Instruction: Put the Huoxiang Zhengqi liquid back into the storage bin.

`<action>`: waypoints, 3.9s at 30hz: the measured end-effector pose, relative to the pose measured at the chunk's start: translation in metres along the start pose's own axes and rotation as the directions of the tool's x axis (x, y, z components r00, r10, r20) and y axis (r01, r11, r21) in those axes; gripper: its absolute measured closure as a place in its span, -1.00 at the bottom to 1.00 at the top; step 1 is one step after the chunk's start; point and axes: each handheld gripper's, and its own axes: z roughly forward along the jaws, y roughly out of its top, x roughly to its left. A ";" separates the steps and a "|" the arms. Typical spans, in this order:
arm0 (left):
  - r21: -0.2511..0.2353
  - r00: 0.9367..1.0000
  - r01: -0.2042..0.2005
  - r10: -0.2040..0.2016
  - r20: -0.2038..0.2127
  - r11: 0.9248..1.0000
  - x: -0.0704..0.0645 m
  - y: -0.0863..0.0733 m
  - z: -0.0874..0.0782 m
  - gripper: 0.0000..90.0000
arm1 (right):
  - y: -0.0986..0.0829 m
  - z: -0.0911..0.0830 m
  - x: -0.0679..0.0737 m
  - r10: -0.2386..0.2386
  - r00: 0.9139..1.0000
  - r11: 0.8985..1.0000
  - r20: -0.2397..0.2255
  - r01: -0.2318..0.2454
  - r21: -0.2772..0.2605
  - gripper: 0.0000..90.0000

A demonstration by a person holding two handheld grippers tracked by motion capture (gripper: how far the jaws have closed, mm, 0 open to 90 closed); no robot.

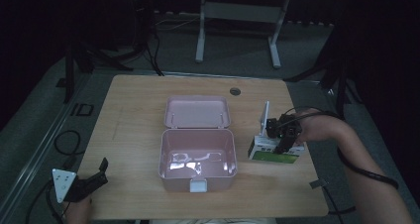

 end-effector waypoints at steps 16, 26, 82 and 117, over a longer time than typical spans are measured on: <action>-0.001 1.000 0.003 -0.003 0.000 1.000 0.000 0.000 0.000 -1.00 | 0.026 -0.050 0.006 -0.012 0.999 0.999 0.045 0.014 -0.030 0.37; -0.004 1.000 0.006 -0.006 0.001 1.000 0.001 0.000 0.000 -1.00 | 0.051 -0.066 0.010 -0.035 0.998 0.999 0.047 0.036 -0.036 0.37; -0.005 1.000 0.007 -0.007 0.009 1.000 0.001 0.000 0.000 -1.00 | 0.199 -0.017 0.034 -0.176 0.983 0.984 -0.042 0.175 -0.016 0.37; -0.003 1.000 0.004 -0.004 0.013 1.000 0.001 0.000 0.000 -1.00 | 0.205 0.076 0.043 -0.189 0.978 0.981 -0.092 0.191 0.013 0.36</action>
